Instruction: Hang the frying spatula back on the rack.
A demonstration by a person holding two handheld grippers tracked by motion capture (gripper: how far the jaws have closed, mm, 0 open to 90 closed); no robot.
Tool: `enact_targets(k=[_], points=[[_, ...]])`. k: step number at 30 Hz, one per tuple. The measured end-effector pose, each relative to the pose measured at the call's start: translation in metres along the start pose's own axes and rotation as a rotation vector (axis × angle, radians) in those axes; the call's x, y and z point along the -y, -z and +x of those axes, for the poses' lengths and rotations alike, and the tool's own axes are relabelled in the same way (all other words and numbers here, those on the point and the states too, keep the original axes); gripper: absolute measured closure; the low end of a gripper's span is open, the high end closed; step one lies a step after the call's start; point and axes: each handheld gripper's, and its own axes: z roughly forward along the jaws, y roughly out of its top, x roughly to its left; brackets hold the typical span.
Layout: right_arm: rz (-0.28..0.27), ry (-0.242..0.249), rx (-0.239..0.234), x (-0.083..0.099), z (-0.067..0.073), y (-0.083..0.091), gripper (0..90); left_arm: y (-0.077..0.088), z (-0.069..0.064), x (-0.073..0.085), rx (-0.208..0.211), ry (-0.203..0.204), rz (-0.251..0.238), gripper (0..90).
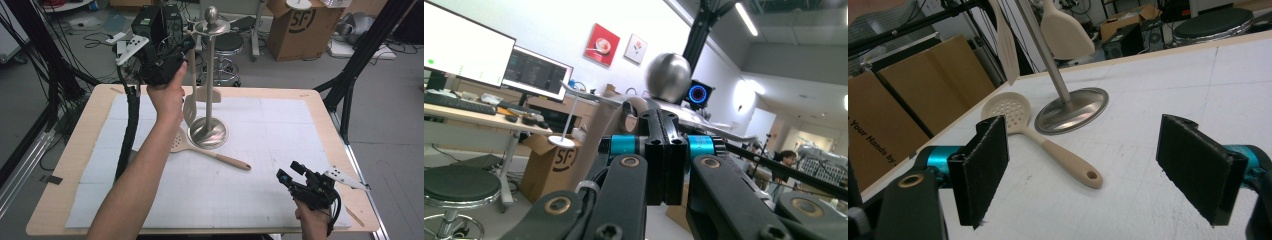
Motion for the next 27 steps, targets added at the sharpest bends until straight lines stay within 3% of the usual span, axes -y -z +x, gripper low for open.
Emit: enact_targets(k=[27], points=[[0.005,-0.001,0.008,0.002,0.000,0.001,19.9,-0.012,0.017,-0.010,0.008,0.019,0.029,90.0]])
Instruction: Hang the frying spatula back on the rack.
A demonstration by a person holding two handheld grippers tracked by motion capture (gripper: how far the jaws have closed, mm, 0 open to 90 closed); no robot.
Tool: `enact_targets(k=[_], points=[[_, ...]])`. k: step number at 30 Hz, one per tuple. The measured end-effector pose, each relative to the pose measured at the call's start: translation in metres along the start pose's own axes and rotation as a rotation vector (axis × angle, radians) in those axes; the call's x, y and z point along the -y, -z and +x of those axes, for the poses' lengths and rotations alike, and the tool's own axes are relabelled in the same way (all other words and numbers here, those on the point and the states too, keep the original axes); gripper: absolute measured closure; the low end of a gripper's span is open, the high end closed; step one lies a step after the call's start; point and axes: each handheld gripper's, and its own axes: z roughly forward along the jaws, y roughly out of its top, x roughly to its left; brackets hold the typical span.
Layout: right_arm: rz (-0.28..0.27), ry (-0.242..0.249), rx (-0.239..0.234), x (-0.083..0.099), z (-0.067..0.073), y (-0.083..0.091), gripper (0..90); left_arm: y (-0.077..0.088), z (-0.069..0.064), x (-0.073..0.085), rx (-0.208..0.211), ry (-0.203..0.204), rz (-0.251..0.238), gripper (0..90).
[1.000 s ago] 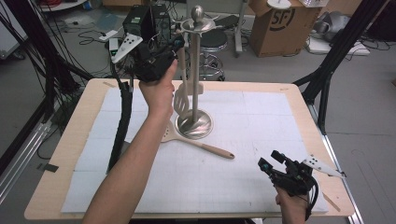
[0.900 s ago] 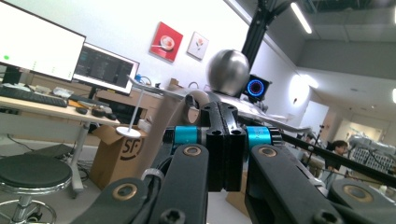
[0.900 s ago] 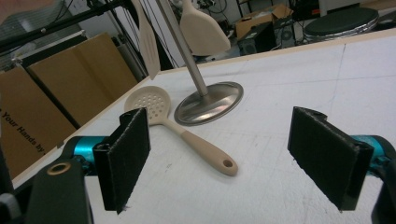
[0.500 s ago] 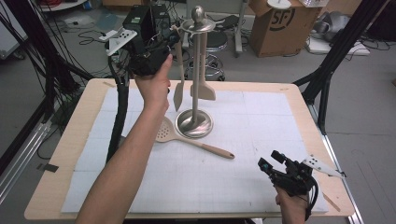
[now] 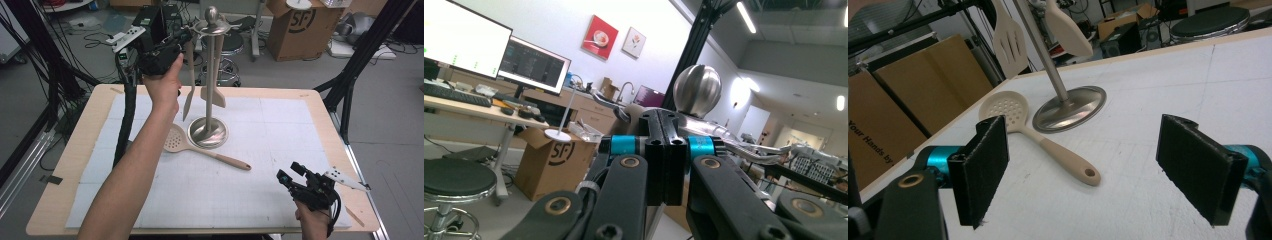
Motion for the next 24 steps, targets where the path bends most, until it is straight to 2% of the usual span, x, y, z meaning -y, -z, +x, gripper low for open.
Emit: enact_targets(k=[5,8,11,16,22,24], points=[[-0.004,0.003,0.002,0.000,0.000,0.000,19.9,0.002,-0.001,0.000,0.001,-0.003,0.007,90.0],[-0.002,0.004,0.001,0.000,0.000,0.000,19.9,0.005,-0.004,0.002,0.015,0.000,0.003,90.0],[-0.002,0.002,0.000,0.000,0.001,-0.001,19.9,0.011,-0.010,0.010,0.025,0.012,0.000,90.0],[0.002,0.001,-0.001,0.000,0.002,-0.002,19.9,0.011,-0.024,0.019,0.053,-0.016,0.028,90.0],[0.006,0.003,0.001,0.001,0.002,-0.003,19.9,0.006,-0.040,0.020,0.100,-0.042,0.031,90.0],[0.006,0.004,0.003,0.001,0.002,-0.002,19.9,0.006,-0.042,0.018,0.097,-0.040,0.023,90.0]])
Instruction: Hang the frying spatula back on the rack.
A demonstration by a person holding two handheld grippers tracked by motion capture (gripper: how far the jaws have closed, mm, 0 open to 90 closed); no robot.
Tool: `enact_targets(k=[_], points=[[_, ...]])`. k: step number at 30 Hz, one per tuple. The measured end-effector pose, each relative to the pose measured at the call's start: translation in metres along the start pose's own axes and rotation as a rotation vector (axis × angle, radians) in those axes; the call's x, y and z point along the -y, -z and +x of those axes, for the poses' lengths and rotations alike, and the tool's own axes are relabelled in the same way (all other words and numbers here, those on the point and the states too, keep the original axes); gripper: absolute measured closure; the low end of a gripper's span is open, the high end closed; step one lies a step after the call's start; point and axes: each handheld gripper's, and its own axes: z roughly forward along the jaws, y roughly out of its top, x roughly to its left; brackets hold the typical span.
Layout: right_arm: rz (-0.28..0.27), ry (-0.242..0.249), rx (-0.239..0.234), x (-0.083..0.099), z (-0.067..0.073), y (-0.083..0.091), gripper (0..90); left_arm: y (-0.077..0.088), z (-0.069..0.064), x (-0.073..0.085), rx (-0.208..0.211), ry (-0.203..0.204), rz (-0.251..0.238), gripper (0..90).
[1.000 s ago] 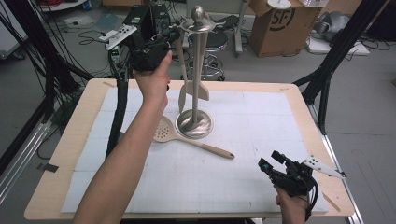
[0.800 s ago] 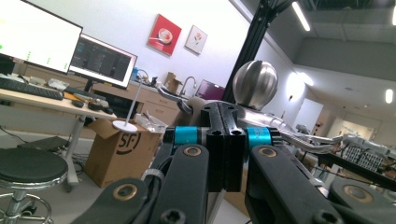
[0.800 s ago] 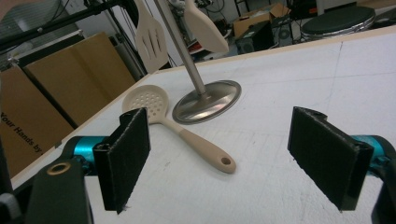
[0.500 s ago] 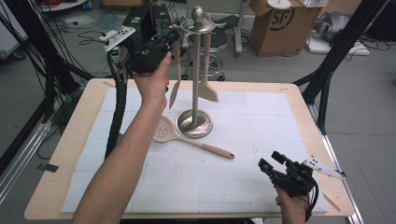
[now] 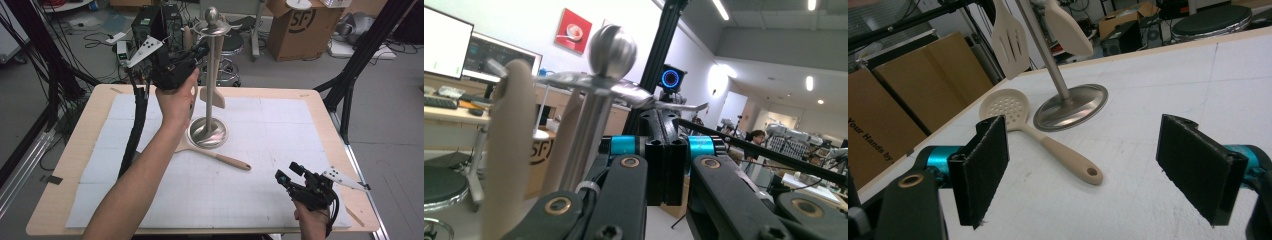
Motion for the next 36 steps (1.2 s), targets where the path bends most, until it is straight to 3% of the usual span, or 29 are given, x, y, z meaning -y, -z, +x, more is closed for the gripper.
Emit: enact_targets(k=[8,13,17,29,36], points=[[-0.001,-0.009,-0.001,0.000,-0.001,0.001,19.9,0.001,0.005,-0.002,-0.006,0.022,-0.001,90.0],[0.000,-0.006,0.002,0.000,-0.001,0.000,19.9,-0.001,-0.002,0.000,0.024,0.010,-0.006,90.0],[0.001,-0.007,0.000,0.001,0.000,0.000,19.9,-0.001,0.001,-0.003,0.016,0.031,-0.022,90.0],[-0.005,-0.007,0.003,0.000,-0.001,0.003,19.9,0.000,0.014,-0.015,-0.036,0.016,-0.039,90.0],[-0.005,-0.009,0.003,0.000,-0.001,0.003,20.0,0.003,0.025,-0.018,-0.058,0.026,-0.041,90.0]])
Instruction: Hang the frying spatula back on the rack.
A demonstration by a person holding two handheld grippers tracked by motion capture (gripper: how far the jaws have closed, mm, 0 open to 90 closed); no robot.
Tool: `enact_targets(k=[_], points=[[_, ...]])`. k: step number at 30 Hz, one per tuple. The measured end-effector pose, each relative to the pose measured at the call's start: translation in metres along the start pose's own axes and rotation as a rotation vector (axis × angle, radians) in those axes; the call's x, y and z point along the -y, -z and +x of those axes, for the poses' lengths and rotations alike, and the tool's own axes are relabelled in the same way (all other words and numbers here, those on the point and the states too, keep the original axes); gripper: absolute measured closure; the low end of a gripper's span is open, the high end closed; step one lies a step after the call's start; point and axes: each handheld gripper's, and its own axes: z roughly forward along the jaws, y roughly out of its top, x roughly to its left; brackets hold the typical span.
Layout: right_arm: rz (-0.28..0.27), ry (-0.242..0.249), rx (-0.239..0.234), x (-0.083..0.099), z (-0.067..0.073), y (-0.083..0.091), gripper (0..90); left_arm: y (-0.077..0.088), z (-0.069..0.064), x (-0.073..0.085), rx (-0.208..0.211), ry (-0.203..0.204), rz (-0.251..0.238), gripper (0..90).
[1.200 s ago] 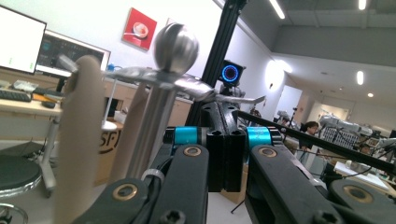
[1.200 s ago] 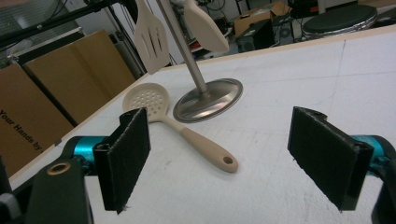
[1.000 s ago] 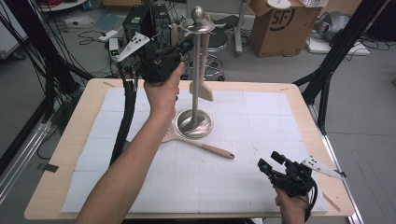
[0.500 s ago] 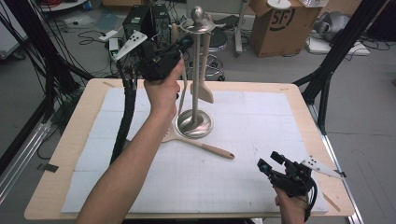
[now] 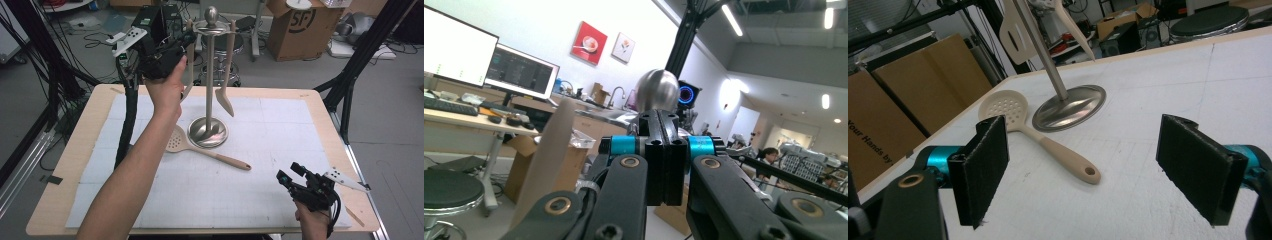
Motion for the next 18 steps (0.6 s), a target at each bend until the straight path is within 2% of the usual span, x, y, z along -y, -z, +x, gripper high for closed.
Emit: enact_targets(k=[13,18], points=[[-0.001,0.002,0.003,0.0002,-0.0002,0.0002,19.9,0.0009,0.0045,-0.0023,-0.001,0.002,0.010,90.0],[-0.001,0.003,-0.001,0.0001,0.0007,0.0002,19.9,-0.0059,0.0095,-0.0020,0.005,0.017,0.034,90.0]])
